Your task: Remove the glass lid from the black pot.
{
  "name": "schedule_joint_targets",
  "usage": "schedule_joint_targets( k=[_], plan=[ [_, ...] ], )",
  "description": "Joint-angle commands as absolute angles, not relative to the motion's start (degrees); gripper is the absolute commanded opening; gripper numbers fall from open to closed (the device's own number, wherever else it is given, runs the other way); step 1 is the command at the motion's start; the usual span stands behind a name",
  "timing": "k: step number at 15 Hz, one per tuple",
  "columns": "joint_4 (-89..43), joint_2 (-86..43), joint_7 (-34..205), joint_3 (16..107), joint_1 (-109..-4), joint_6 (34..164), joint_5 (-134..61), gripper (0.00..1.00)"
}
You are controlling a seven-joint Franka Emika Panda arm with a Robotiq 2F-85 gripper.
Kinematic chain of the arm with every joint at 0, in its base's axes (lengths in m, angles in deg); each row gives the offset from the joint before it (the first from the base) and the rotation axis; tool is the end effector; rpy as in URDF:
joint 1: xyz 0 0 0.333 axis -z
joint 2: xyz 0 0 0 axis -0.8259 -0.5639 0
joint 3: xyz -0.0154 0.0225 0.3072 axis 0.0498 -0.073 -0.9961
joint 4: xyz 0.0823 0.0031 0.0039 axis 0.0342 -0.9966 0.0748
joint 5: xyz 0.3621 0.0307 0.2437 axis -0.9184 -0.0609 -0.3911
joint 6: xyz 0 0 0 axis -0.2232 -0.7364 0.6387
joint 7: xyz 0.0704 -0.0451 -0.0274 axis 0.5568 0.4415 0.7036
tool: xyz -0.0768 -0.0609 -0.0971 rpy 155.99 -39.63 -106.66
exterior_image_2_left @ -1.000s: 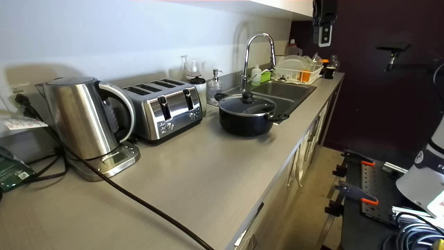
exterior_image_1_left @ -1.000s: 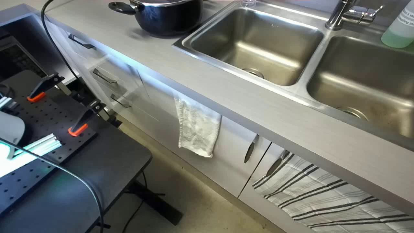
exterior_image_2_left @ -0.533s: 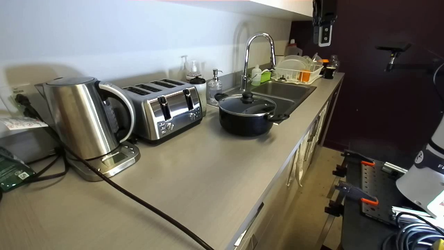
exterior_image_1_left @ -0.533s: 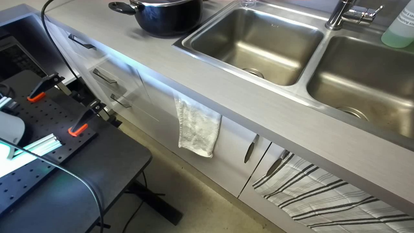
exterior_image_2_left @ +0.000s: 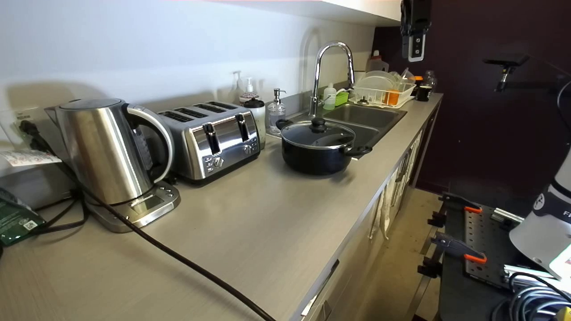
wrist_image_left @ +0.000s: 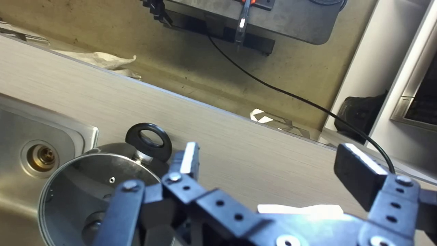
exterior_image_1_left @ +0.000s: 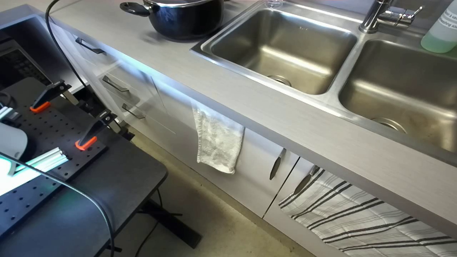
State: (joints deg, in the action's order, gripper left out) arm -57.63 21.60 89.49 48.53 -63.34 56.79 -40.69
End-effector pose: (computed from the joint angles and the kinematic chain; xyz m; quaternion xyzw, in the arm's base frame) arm 0.4200 0.1353 0.4958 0.9883 0.1310 -0.0700 0.0340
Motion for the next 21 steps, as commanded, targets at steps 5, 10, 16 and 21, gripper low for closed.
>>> schedule_joint_targets(
  k=[5,10,16,21],
  plan=[
    [-58.1,16.4,92.2,52.7,-61.1,62.3,-39.5,1.00],
    [-61.3,13.4,94.7,55.6,-58.5,72.2,-37.6,1.00],
    [-64.1,8.6,96.2,58.8,-55.6,85.1,-36.7,1.00],
    [-63.2,2.8,97.6,61.0,-54.1,92.8,-38.5,1.00]
  ],
)
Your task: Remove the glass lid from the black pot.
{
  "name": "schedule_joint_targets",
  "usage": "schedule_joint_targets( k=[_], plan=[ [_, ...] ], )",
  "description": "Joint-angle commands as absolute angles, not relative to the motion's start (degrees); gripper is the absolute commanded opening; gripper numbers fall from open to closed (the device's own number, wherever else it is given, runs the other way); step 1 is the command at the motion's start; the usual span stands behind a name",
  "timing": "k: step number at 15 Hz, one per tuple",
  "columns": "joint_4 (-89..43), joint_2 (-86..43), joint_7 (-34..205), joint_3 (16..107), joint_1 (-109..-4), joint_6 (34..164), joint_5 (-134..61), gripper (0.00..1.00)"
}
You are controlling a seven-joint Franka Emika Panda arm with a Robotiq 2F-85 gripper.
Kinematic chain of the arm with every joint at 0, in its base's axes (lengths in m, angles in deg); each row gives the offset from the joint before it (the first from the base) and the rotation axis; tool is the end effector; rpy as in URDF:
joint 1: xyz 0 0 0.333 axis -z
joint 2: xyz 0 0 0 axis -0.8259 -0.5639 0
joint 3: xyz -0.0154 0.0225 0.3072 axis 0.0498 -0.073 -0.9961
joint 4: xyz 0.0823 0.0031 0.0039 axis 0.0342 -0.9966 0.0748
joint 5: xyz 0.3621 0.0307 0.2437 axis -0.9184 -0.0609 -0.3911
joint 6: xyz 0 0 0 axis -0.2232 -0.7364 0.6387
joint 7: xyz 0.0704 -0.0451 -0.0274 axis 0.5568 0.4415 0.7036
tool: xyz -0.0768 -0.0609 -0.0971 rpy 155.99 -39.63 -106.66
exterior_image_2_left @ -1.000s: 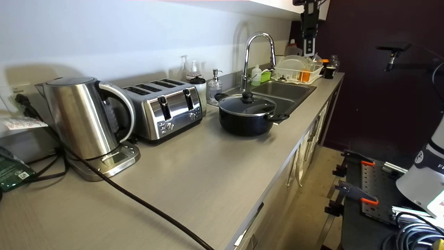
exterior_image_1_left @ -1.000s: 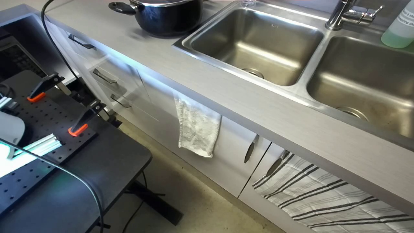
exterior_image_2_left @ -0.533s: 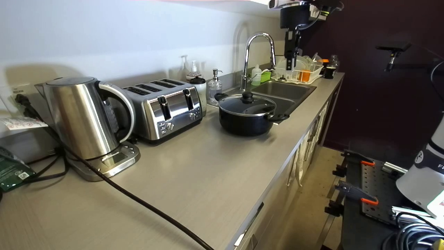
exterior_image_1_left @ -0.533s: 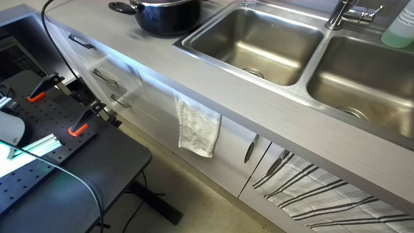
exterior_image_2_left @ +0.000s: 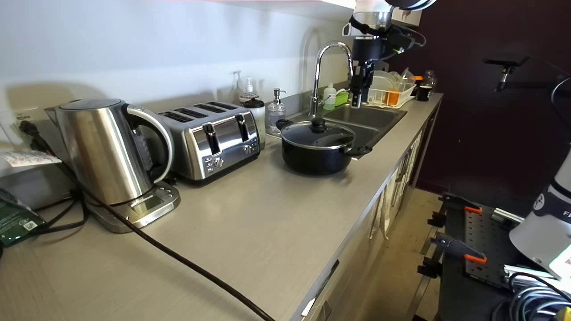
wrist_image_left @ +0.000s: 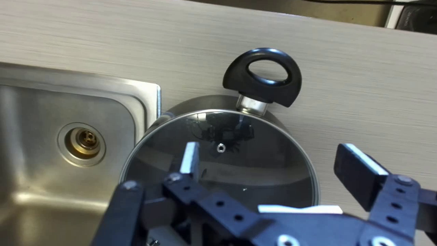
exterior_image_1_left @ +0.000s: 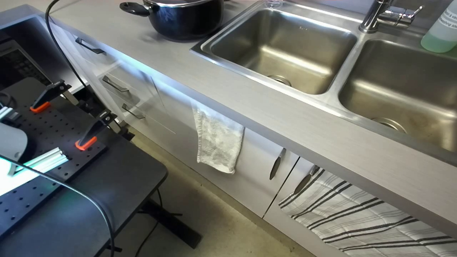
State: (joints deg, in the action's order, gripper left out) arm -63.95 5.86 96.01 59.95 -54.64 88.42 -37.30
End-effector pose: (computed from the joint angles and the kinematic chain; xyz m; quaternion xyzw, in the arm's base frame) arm 0.5191 -0.0315 0.3532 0.9992 0.0354 0.0109 0.0118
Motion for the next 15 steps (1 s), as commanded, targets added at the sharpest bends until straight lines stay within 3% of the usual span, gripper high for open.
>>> schedule_joint_targets(
  k=[1,15],
  plan=[
    [-63.0,1.8,97.8,61.3,-53.9,94.5,-38.6,1.00],
    [-64.8,-7.1,105.1,60.8,-52.9,116.1,-41.8,1.00]
  ],
)
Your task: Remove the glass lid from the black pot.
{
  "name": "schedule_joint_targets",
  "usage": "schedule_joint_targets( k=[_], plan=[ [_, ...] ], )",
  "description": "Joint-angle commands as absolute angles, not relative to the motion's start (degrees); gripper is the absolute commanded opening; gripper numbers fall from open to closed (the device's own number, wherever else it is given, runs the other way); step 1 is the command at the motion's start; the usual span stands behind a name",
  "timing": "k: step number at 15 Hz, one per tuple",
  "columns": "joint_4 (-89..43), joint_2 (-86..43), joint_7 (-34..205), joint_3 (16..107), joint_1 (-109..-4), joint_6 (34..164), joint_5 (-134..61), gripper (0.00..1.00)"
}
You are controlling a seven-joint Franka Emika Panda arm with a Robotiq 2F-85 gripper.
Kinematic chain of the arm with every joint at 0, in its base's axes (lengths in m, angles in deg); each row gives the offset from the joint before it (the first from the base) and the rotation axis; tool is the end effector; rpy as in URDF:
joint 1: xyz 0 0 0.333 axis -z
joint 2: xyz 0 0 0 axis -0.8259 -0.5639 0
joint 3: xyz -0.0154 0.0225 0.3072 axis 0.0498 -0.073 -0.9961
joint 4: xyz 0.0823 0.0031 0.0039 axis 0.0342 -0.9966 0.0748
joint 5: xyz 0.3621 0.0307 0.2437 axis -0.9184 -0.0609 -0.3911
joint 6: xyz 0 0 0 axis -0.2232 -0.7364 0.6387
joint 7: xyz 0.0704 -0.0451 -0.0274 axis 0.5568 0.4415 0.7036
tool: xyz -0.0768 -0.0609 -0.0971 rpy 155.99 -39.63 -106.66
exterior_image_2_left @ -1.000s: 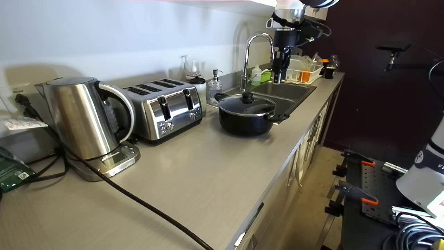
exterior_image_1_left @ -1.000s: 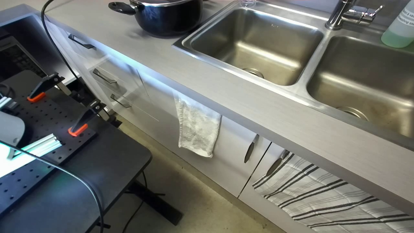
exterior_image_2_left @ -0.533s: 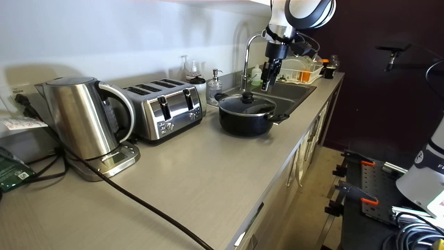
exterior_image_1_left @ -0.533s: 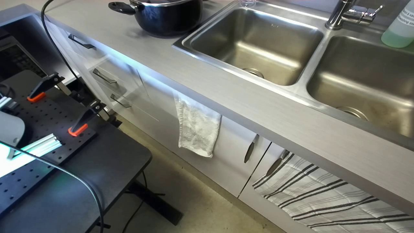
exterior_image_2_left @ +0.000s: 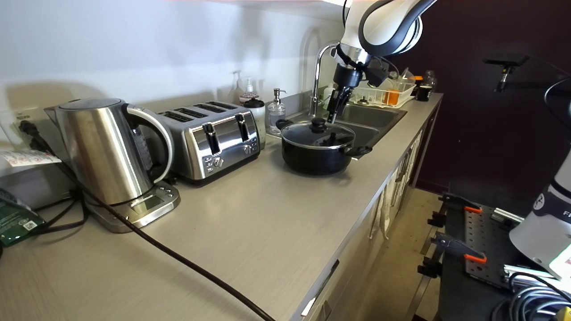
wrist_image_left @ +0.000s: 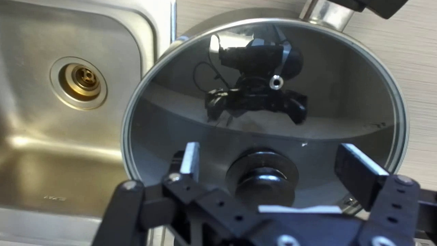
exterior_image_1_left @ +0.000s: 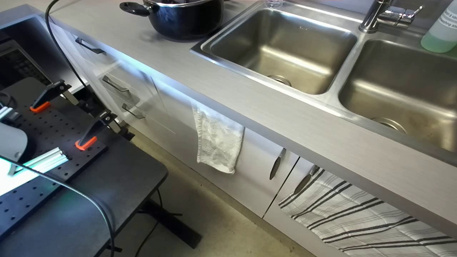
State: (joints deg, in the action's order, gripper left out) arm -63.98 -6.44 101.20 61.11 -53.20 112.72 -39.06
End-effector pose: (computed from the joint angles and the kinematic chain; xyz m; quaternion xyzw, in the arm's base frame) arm 0.5665 -0.0581 0.2801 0.9920 0.0495 0.1145 0.0193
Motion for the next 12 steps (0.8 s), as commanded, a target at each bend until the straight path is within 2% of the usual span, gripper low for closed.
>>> schedule_joint_targets(
  k=[1,12],
  plan=[
    [-65.1,-7.3,106.4,60.6,-52.8,116.9,-42.9,1.00],
    [-67.3,-8.7,121.5,58.8,-52.2,125.5,-57.0,1.00]
  ],
)
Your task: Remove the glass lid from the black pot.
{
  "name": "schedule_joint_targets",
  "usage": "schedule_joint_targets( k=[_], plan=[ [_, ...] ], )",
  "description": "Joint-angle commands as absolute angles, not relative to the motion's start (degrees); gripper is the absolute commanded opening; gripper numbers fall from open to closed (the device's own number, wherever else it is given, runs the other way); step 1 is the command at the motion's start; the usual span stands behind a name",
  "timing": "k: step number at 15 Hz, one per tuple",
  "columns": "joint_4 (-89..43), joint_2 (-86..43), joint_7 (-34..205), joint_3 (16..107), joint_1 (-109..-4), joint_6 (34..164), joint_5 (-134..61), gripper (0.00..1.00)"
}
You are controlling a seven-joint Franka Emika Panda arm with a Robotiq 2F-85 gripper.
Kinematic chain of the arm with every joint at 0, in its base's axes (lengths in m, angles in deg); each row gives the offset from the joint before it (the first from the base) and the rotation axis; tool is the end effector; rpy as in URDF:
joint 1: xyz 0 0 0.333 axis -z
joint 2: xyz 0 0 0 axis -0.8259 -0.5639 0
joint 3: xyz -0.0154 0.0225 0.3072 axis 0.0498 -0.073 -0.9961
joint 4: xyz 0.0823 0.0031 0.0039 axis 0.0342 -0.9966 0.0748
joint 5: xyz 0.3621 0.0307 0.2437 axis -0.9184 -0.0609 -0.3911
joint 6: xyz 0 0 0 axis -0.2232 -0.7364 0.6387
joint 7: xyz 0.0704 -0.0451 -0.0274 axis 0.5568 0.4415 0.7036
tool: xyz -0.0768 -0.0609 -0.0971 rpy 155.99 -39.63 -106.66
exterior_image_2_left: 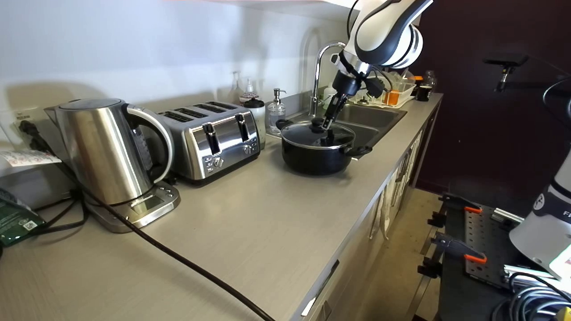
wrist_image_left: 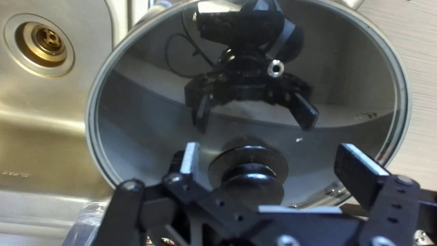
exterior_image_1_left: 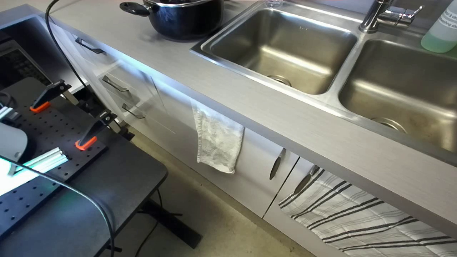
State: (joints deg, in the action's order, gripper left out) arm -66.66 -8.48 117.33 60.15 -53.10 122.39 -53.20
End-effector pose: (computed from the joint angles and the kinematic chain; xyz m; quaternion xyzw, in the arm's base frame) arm 0.5648 -0.0567 0.2577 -0.9814 -0.0899 -0.1687 0.0149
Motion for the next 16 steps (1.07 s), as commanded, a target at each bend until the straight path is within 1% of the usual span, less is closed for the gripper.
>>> schedule_joint_targets(
  k=[1,6,16],
  plan=[
    [-67.3,-8.8,122.3,58.7,-52.1,126.0,-57.8,1.00],
    [-66.2,-10.1,124.5,59.5,-52.8,126.5,-60.4,1.00],
    [-63.3,-14.0,123.1,59.6,-52.8,127.9,-59.3,1.00]
  ],
)
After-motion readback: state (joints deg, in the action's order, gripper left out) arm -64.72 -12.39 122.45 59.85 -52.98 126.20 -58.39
